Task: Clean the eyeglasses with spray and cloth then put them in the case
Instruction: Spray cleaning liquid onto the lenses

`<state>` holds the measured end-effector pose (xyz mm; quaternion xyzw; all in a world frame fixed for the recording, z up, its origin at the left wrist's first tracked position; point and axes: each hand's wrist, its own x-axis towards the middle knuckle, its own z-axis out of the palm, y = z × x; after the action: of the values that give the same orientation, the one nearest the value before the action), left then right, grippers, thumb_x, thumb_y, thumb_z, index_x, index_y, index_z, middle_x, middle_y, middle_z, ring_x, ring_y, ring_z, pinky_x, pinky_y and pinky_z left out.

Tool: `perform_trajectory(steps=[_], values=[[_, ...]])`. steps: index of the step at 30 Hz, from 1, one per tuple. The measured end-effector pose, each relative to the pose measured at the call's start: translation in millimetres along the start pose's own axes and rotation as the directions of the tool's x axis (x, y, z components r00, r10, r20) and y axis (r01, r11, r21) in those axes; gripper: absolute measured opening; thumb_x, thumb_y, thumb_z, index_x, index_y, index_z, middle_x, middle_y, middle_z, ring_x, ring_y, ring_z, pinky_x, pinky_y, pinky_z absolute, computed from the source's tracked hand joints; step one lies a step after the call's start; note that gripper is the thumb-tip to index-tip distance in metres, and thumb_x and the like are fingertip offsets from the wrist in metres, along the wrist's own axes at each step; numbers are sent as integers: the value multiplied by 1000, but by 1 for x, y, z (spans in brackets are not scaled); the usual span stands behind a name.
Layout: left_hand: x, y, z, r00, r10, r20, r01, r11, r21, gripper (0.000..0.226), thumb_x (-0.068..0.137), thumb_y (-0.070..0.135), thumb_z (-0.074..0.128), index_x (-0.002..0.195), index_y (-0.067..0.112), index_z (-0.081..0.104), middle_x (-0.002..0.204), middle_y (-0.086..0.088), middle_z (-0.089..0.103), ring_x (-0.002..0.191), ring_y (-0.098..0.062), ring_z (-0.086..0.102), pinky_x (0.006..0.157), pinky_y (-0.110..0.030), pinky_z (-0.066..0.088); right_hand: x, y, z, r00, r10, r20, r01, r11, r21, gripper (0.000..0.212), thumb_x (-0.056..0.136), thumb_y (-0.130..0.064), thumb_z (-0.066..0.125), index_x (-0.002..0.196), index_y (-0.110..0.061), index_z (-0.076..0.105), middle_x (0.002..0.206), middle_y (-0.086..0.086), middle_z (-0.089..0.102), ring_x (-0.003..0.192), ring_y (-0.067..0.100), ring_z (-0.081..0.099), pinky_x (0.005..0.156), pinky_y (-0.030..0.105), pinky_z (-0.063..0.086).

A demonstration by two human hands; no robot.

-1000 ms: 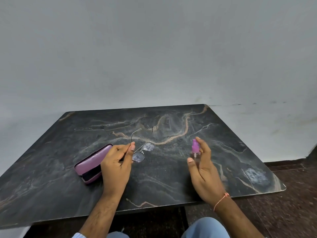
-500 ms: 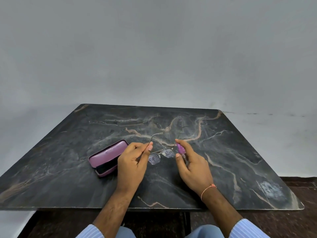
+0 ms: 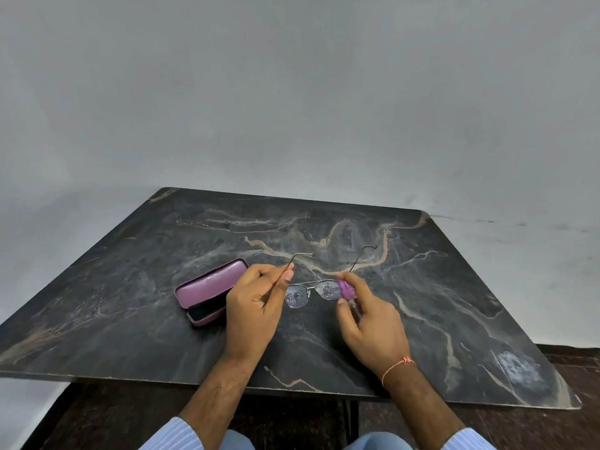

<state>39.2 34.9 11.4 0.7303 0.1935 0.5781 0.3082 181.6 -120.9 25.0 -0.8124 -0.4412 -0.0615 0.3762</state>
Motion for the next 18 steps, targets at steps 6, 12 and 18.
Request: perform_trajectory(steps=[6,12,18], values=[[0,0,1,1000,19,12,-19,1000,-11,19,102,10,76,118,10,85,92,3,72,81,-17,72,69,-33,61,2,2,2,1000,23,5,-23,999,36,38,94,-30,62,128,-46,56,56,-7,61,54,9,59,58,34,51],[-1,0,1,1000,15,17,-15,1000,-9,19,101,10,76,118,10,85,93,5,72,82,-16,72,70,-30,61,1,2,0,1000,0,-18,0,999,37,46,98,-29,61,139,-50,52,54,-10,55,58,8,58,55,26,42],[0,1,0,999,23,31,-22,1000,-12,20,101,8,76,119,9,84,96,5,74,85,-14,74,73,-20,59,-8,-10,2,993,-121,9,121,992,31,50,100,-34,61,148,-47,49,111,-24,72,74,-1,63,73,16,50]])
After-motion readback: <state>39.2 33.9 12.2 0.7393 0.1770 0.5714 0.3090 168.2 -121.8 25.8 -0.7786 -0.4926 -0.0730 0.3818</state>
